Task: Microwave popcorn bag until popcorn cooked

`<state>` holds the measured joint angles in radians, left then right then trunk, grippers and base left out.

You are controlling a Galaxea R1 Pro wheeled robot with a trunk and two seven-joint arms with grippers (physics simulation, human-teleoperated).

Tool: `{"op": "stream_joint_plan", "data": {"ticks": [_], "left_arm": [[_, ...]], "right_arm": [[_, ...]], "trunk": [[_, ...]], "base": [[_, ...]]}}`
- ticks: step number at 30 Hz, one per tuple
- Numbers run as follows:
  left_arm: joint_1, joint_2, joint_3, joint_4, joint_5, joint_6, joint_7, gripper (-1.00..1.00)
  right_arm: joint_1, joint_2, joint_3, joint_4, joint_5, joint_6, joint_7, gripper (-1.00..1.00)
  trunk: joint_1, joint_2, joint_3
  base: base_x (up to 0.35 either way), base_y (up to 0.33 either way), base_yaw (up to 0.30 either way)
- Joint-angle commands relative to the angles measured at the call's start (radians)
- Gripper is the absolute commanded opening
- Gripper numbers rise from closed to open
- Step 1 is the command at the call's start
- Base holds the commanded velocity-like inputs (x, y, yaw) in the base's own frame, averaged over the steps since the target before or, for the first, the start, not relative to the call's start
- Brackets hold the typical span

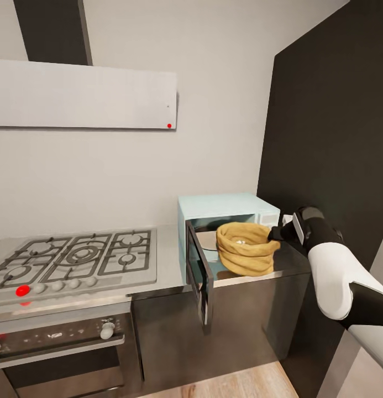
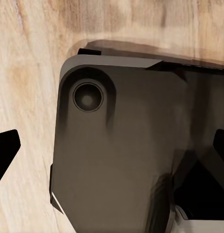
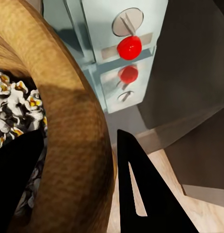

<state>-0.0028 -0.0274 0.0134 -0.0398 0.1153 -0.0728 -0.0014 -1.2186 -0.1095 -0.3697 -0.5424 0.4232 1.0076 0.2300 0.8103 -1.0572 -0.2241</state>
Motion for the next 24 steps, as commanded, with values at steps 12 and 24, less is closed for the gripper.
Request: {"op": "stream_joint_plan", "data": {"ticks": [12, 24], "left_arm": [[0.0, -0.002, 0.0, 0.0, 0.009, -0.002, 0.0, 1.0], [0.0, -0.002, 0.0, 0.0, 0.009, -0.002, 0.0, 1.0]], "right_arm": [[-0.001, 0.001, -0.006, -0.002, 0.008, 0.011, 0.005, -1.0], [-0.001, -0.001, -0.006, -0.002, 0.006, 0.01, 0.008, -1.0]], "trunk": [[0.0, -0.001, -0.001], [0.0, -0.001, -0.001]], "base": [[0.08, 0.069, 0.0], [0.198, 0.173, 0.0]]}}
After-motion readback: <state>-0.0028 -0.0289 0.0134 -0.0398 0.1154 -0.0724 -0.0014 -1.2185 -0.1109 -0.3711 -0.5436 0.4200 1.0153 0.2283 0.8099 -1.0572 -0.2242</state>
